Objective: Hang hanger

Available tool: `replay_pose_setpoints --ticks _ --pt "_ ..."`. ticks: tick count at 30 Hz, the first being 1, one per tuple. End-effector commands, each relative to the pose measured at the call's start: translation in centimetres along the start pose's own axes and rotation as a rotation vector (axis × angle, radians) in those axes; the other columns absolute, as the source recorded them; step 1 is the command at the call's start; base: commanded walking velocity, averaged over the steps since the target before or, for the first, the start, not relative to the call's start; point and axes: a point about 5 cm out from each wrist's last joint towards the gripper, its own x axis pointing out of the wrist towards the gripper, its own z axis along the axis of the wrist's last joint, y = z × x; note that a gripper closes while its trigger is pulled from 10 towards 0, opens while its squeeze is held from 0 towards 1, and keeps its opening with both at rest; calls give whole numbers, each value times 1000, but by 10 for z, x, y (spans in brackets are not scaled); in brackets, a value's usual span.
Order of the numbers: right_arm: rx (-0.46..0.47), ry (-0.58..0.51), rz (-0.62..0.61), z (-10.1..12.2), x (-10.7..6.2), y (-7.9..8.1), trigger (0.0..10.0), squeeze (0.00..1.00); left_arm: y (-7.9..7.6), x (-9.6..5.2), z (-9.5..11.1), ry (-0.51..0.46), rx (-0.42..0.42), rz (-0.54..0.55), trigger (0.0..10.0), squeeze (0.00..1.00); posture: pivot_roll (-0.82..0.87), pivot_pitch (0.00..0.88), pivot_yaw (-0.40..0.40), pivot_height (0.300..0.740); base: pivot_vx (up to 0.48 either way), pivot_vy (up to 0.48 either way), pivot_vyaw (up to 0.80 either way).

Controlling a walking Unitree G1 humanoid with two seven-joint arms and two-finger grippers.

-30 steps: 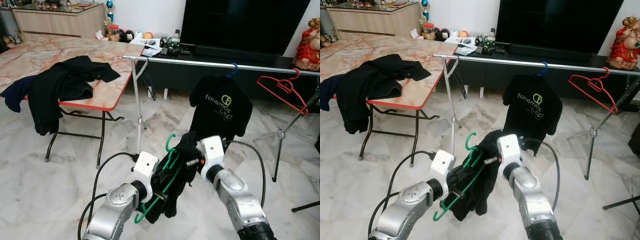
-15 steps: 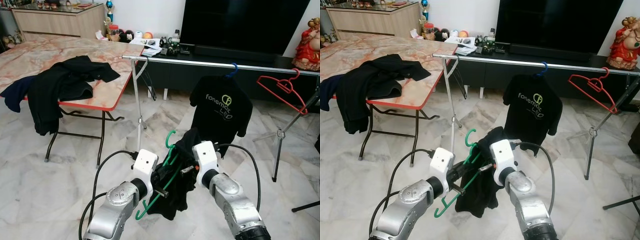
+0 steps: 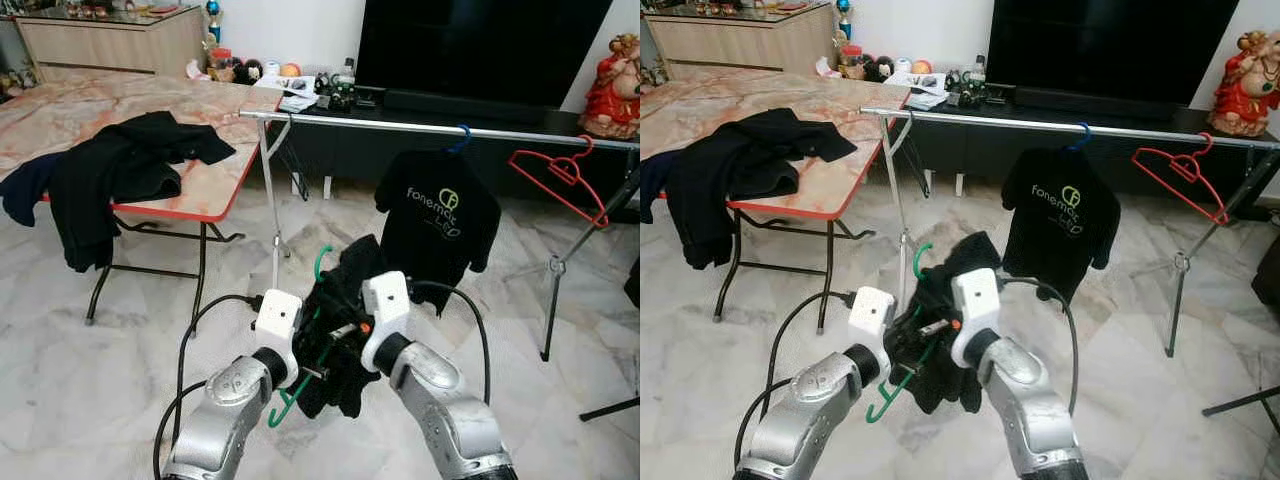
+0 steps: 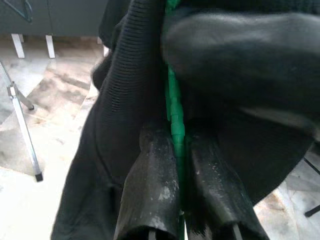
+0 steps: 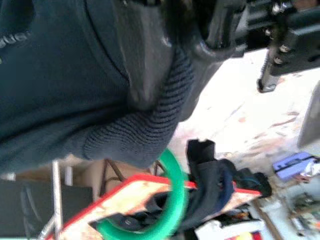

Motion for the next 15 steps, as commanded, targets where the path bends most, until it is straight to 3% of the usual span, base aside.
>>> replay_pose_setpoints --ticks 1,4,8,15 --pt "7 -37 -76 8 1 -11 10000 0 -10 5 5 -16 23 -50 10000 0 155 0 -71 740 0 0 0" --pt "-5 -61 -222 17 -3 -36 10000 0 -11 4 2 -2 26 -57 10000 0 155 0 -71 740 0 0 0" --pt "-21 -2 -413 13 -12 -68 10000 0 -12 4 2 1 30 -66 10000 0 155 0 -74 740 0 0 0" --pt "-44 35 -540 7 -22 -87 10000 0 -10 4 3 -4 29 -60 10000 0 158 0 -74 740 0 0 0"
